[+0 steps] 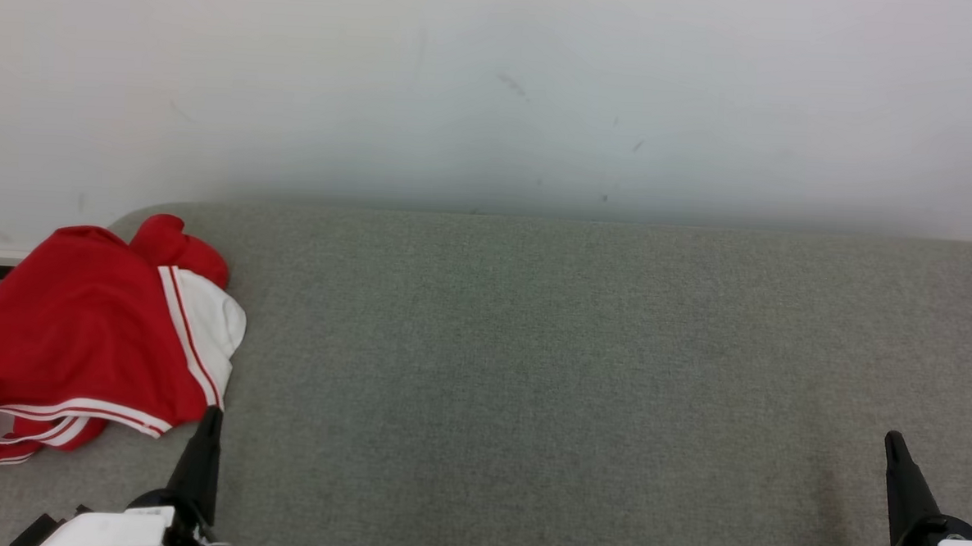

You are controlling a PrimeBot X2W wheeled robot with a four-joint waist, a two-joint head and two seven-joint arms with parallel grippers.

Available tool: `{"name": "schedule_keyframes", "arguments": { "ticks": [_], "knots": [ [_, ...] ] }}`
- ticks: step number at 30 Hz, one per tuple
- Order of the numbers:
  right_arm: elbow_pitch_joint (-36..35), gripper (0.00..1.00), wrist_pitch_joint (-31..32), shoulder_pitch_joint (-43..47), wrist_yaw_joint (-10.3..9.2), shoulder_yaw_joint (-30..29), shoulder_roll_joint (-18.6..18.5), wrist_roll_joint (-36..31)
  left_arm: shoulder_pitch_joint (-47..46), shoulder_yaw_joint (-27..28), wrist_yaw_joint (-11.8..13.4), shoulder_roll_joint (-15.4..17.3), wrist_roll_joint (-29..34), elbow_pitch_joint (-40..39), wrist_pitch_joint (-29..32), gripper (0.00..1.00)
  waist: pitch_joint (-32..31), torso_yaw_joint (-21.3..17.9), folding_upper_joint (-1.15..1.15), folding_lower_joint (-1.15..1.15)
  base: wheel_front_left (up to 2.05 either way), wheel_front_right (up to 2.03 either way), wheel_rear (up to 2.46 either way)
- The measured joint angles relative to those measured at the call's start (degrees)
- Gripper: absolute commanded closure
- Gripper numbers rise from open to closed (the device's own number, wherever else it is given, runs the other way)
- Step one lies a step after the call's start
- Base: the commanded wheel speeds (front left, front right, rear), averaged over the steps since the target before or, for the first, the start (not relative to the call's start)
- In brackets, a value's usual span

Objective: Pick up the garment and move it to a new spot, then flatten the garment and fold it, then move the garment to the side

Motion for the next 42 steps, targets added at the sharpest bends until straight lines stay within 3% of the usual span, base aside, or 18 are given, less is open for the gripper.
{"name": "schedule_keyframes", "arguments": {
  "ticks": [6,7,24,42],
  "knots": [
    [0.0,1.0,0.0,0.0,0.0,0.0,0.0,0.0,0.0,0.0,0.0,0.0,0.0,0.0,0.0,1.0,0.0,0.0,0.0,0.0,0.0,0.0,0.0],
    [0.0,0.0,0.0,0.0,0.0,0.0,0.0,0.0,0.0,0.0,0.0,0.0,0.0,0.0,0.0,0.0,0.0,0.0,0.0,0.0,0.0,0.0,0.0],
    [1.0,0.0,-3.2,2.5,0.0,2.1,0.9,-4.0,2.2,-3.1,0.3,-0.7,3.2,2.2,-3.4,0.0,-0.1,0.1,0.0,0.0,0.0,0.0,0.0],
    [-1.2,0.0,-7.7,2.5,0.0,3.8,-0.1,-21.3,1.3,-6.5,0.4,-0.7,18.9,1.5,-7.7,0.0,-0.2,0.1,0.0,0.0,0.0,0.0,0.0]
  ]
}}
